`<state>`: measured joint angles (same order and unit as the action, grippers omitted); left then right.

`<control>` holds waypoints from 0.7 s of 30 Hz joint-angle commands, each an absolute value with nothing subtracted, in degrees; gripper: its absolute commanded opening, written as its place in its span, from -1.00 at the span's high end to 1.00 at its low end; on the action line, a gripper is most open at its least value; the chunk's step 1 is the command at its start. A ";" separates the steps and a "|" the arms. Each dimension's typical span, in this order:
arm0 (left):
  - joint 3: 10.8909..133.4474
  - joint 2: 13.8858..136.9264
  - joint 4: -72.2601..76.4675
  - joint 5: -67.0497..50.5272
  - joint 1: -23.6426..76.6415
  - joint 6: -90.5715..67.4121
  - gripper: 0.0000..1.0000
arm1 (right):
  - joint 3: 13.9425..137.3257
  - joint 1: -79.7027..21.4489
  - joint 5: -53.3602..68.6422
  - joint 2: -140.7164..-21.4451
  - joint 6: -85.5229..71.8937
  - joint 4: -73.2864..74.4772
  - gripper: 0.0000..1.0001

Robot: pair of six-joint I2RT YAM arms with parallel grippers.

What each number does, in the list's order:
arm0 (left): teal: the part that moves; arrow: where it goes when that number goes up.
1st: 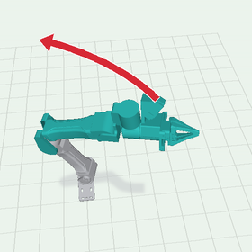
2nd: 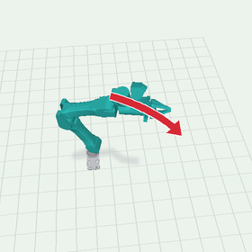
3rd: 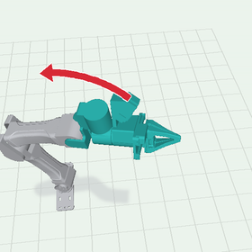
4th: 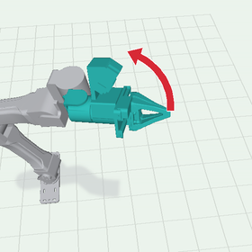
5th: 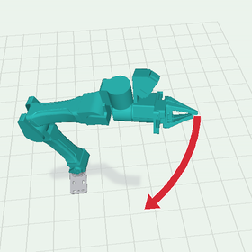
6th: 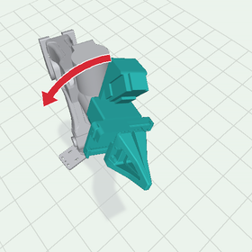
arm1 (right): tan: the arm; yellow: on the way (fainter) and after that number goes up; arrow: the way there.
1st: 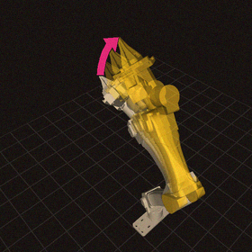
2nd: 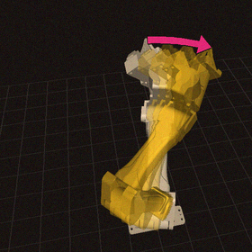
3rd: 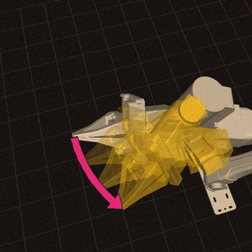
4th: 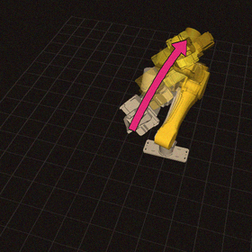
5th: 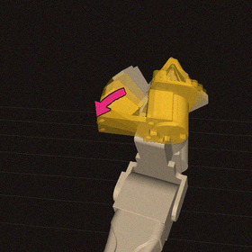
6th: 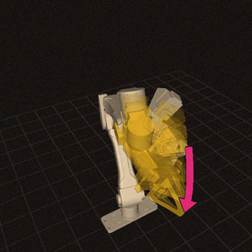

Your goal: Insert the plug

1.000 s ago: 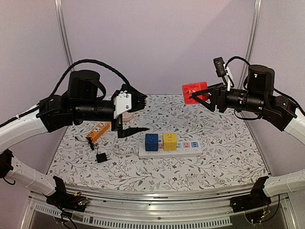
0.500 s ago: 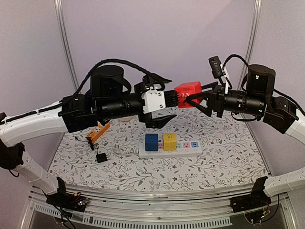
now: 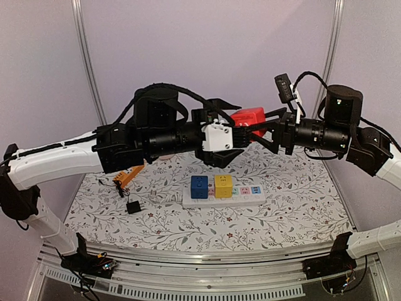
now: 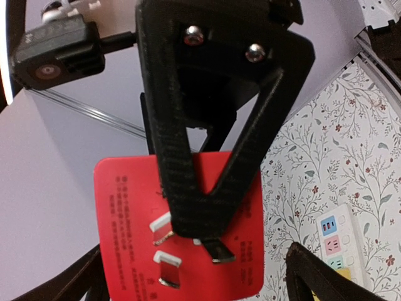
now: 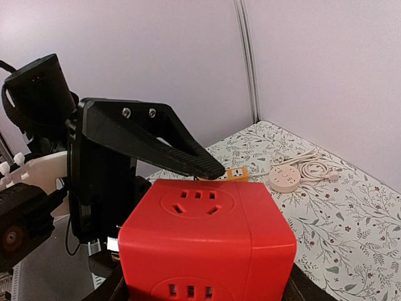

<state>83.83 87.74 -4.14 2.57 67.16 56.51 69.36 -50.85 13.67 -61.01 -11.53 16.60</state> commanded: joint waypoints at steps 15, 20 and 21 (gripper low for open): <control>85.16 88.01 -1.06 1.93 69.11 57.70 1.00 | 72.95 -51.80 13.63 -61.05 -8.55 20.09 0.68; 77.81 82.46 5.65 -4.11 68.58 58.79 1.00 | 74.36 -51.69 19.81 -57.61 1.40 28.06 -0.98; 76.46 81.11 5.81 -6.15 68.60 58.57 1.00 | 74.48 -51.66 20.11 -55.94 3.45 29.84 -0.97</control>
